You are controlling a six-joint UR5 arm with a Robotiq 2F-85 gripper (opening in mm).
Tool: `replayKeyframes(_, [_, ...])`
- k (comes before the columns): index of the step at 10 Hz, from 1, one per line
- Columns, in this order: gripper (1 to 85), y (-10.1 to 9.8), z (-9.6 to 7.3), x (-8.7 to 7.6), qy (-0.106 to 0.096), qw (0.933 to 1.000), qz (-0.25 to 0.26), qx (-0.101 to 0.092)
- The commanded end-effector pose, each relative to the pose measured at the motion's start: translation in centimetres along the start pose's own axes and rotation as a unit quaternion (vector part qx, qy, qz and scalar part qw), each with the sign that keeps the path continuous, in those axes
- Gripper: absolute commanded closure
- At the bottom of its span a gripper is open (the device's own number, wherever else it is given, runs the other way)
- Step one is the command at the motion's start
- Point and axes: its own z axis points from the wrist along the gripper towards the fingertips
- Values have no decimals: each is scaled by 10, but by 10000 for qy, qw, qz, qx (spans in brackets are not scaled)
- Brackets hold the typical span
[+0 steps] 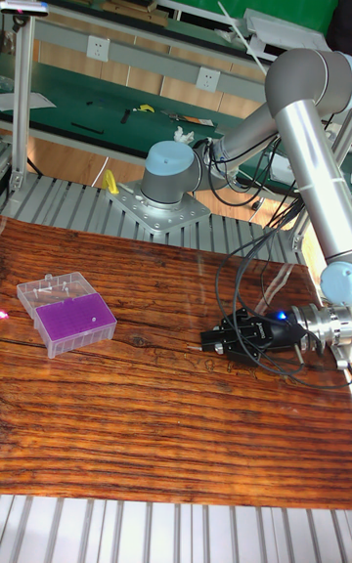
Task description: Insert a small pipette tip into the holder for small pipette tips
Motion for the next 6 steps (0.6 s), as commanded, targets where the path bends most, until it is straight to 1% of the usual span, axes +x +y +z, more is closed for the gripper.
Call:
replayKeyframes(1, [577,-3,2,-1,9,10000,5,-1])
replayKeyframes(3, [577,-3,3,-5,-33,10000,7,-57])
replayKeyframes(6, [573,0,8,-7,-31,10000,0,-88])
